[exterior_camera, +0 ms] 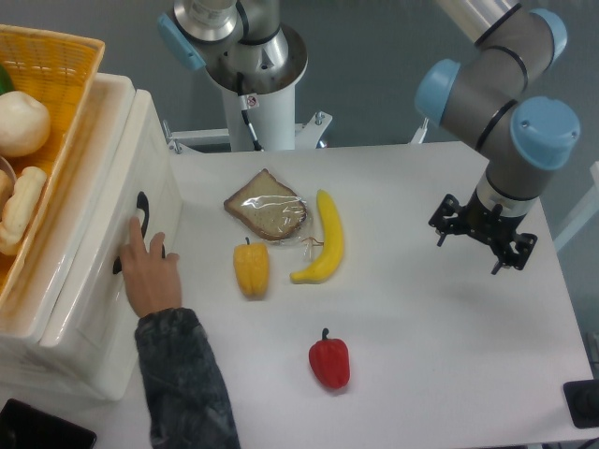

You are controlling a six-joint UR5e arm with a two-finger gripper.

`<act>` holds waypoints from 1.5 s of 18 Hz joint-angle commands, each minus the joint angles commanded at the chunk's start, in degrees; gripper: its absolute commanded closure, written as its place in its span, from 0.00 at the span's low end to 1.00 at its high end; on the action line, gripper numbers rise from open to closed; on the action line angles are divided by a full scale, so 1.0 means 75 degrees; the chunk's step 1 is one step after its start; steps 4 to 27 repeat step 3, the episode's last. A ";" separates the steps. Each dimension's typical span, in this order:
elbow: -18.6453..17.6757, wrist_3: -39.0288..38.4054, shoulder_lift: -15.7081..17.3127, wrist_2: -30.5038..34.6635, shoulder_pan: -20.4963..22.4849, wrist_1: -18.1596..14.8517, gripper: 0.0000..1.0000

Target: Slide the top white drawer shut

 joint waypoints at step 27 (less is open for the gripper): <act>-0.0082 0.0800 0.0047 -0.0012 0.0129 0.0000 0.00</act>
